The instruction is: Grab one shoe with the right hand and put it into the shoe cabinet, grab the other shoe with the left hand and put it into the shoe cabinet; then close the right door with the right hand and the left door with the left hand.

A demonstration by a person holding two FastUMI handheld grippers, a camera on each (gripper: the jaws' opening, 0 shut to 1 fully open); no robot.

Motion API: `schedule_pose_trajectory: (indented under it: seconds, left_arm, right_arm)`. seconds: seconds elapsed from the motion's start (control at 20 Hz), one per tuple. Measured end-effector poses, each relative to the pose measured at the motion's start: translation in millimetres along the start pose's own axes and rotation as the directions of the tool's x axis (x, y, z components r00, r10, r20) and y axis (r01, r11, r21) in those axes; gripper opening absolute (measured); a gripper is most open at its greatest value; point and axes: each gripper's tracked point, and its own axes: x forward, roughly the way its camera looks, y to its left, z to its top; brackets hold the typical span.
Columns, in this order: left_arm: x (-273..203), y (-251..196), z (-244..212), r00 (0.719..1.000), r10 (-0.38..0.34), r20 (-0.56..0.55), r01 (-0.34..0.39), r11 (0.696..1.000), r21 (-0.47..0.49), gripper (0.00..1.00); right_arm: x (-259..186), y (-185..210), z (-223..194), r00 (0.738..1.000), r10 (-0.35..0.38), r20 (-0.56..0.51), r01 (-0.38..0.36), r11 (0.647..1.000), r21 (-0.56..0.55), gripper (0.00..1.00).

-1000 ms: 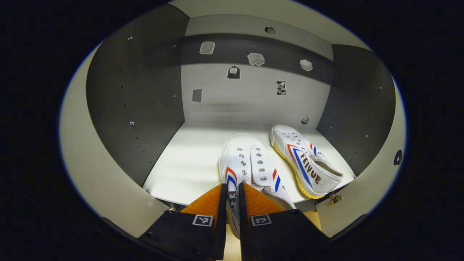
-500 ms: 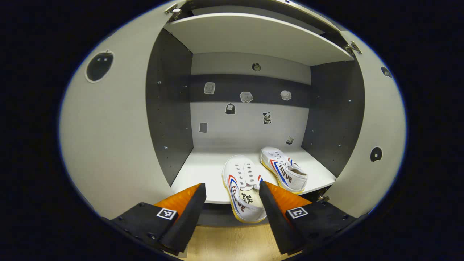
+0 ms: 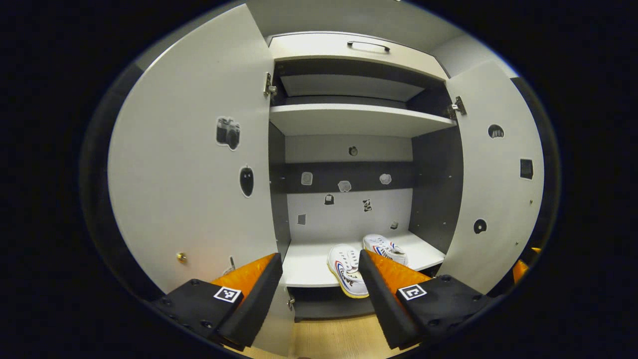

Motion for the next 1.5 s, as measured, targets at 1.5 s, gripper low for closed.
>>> schedule_pose_trajectory:
  seconds: [1.5]
  left_arm:
    - [-172, 135, 52, 0.974, 0.164, 0.158, -0.154, 0.985, -0.073, 0.96]
  right_arm:
    - [54, 41, -31, 0.990, 0.109, -0.089, -0.106, 0.993, 0.044, 0.88]
